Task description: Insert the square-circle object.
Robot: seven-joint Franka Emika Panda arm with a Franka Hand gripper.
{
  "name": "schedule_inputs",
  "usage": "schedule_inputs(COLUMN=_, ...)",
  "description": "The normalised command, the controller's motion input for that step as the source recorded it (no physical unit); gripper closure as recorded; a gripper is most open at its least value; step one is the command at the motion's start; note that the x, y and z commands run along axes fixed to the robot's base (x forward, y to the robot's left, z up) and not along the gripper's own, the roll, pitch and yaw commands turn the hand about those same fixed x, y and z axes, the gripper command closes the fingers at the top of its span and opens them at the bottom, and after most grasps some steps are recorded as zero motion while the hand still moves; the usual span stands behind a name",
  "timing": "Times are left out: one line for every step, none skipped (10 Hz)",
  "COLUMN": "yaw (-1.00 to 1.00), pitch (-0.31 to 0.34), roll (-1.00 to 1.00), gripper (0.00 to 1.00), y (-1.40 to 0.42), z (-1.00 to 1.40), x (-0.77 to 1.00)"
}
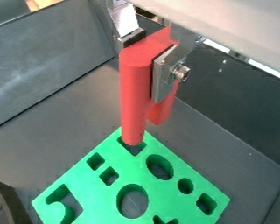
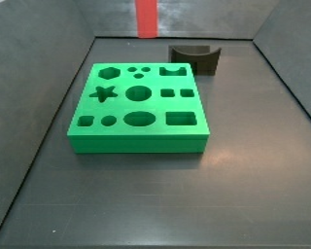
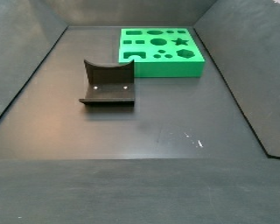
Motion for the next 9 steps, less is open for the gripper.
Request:
schedule_inputs(yaw=-0.67, pitch=-0.074, roll=-0.13, gripper=1.00, y=-0.01, z=-0.59, x=-0.44)
schedule_inputs(yaw=-0.56, pitch=-0.023, roll=-0.17, gripper=1.00, y=-0.07, z=-0.61, x=-0.48)
schedule_inputs(yaw=-0.43, pitch=-0.041, roll=-0.18, gripper=1.00, y=-0.19, z=-0.63, x=-0.50)
schedule_inputs(yaw=-0.33, pitch=-0.077, roll=-0.17, gripper=1.00, y=-0.24, z=-0.61, x=-0.46)
schedule_inputs(yaw=-0.48, pitch=-0.070, roll=-0.18, gripper=1.00, y=-0.14, z=-0.64, x=-0.51)
schedule_inputs(yaw=-0.89, pitch=-0.036, roll=-0.08, gripper=1.00, y=0.00, z=-0.49, x=-0.23)
schedule_inputs(yaw=-1.00, pitch=-0.027, roll=0.00, gripper=1.00, y=0.00, z=-0.39, x=-0.01)
schedule_inputs(yaw=-1.00, pitch=-0.026, roll=0.00, gripper=1.00, y=0.00, z=-0.37, x=0.00)
schedule_inputs(yaw=-1.00, pitch=-0.004, roll=0.00, gripper=1.00, y=0.00, z=-0.34, x=-0.05)
